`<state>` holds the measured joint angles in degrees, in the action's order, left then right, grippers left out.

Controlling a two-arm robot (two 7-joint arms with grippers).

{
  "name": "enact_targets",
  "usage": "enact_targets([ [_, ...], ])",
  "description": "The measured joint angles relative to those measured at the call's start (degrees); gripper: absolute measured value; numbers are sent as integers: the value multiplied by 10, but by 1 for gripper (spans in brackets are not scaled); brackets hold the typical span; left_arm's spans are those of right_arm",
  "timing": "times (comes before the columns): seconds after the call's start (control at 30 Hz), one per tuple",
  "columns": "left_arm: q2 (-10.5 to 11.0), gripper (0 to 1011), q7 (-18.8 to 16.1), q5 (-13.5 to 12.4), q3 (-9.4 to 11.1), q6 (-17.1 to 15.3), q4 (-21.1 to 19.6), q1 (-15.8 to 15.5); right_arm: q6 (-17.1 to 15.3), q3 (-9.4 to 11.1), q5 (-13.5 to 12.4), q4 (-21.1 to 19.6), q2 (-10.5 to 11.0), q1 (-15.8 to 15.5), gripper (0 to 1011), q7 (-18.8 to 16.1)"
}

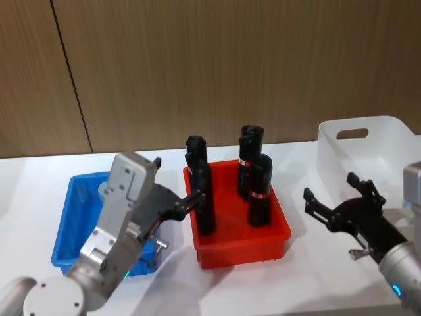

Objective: Pick the cotton swabs from the blue box and place them into the white box.

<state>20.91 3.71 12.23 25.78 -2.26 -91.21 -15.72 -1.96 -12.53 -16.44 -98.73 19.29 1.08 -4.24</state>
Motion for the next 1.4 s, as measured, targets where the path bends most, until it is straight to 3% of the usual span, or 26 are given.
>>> enact_targets([
  [0.27, 9, 1003, -28, -7, 3, 14, -18, 20, 0, -4, 0, -23, 1, -18, 1002, 4],
  [0.97, 10, 1003, -31, -8, 2, 15, -20, 21, 0, -4, 0, -25, 0, -19, 1001, 4],
  [1.17, 10, 1003, -31, -7, 2, 15, -20, 21, 2, -3, 10, -13, -3, -8, 1002, -2],
  [1.4, 10, 1003, -31, -7, 2, 15, -20, 21, 9, -1, 28, 33, -11, 27, 1002, -30],
])
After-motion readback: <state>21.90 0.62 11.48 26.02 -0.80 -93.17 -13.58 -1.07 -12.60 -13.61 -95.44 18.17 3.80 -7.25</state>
